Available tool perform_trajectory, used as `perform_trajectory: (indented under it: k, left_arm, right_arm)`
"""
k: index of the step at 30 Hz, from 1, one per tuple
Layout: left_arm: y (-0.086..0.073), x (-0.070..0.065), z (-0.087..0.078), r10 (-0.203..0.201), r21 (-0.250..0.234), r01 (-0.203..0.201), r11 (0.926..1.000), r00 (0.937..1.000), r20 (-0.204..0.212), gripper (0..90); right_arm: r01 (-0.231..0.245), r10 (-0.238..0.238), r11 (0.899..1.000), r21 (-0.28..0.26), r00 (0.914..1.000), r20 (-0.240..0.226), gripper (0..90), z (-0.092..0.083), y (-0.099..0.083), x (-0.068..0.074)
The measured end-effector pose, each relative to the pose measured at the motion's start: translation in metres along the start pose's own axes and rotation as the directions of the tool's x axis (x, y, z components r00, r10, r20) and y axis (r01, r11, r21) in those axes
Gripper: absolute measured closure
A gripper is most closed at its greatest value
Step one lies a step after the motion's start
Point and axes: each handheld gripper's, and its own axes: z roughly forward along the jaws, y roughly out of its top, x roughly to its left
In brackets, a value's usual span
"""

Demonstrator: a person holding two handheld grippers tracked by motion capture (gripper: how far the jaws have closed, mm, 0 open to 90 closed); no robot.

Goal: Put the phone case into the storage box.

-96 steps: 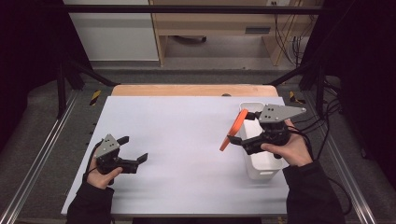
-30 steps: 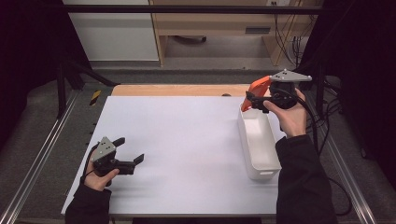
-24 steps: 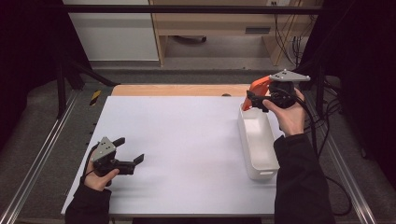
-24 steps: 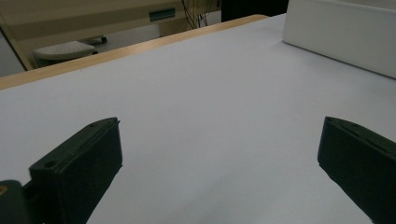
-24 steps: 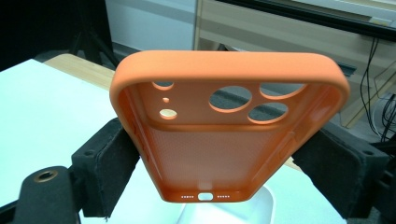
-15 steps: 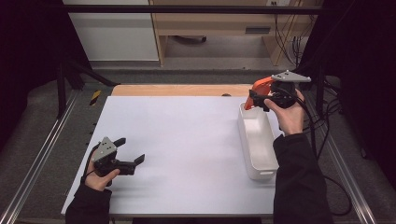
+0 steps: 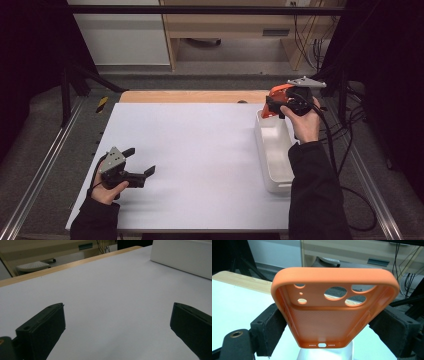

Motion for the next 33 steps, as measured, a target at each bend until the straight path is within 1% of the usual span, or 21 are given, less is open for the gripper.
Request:
perform_trajectory:
  k: [2,5,11,13,19,26,30,33]
  left_arm:
    - [0.0,0.0,0.001,-0.001,0.002,0.001,1.0,1.0,0.002,0.0]
    - [0.0,0.0,0.001,0.002,0.003,-0.002,1.0,1.0,0.002,0.0]
    - [0.0,-0.001,0.001,0.004,0.003,-0.004,1.0,1.0,0.004,0.0]
    - [0.0,-0.001,0.001,0.005,0.004,-0.005,1.0,1.0,0.005,0.0]
    - [-0.001,-0.001,0.002,0.008,0.008,-0.008,0.9999,0.9999,0.006,0.0]
    - [-0.001,-0.001,0.003,0.01,0.012,-0.01,0.9999,0.9999,0.009,0.0]
    - [-0.001,-0.001,0.003,0.011,0.014,-0.012,0.9998,0.9999,0.011,0.0]
    - [-0.002,-0.002,0.004,0.013,0.017,-0.013,0.9998,0.9998,0.013,0.0]
  right_arm:
    - [-0.011,0.011,1.0,0.005,0.9999,0.002,15.4,0.002,0.0,0.0]
    - [-0.024,0.024,1.0,0.003,0.9995,0.019,15.4,0.003,0.0,0.0]
    - [-0.025,0.025,0.999,0.021,0.9989,0.04,15.2,0.007,-0.002,0.001]
    - [-0.035,0.034,0.999,0.027,0.9982,0.049,15.1,0.009,-0.003,0.002]
    - [-0.042,0.039,0.998,0.044,0.9963,0.077,15.1,0.017,-0.005,0.006]
    - [-0.037,0.032,0.998,0.053,0.9961,0.082,15.3,0.023,-0.008,0.007]
    - [-0.046,0.041,0.997,0.058,0.9961,0.079,15.4,0.027,-0.01,0.007]
    - [-0.039,0.034,0.997,0.061,0.9964,0.078,15.4,0.029,-0.012,0.007]
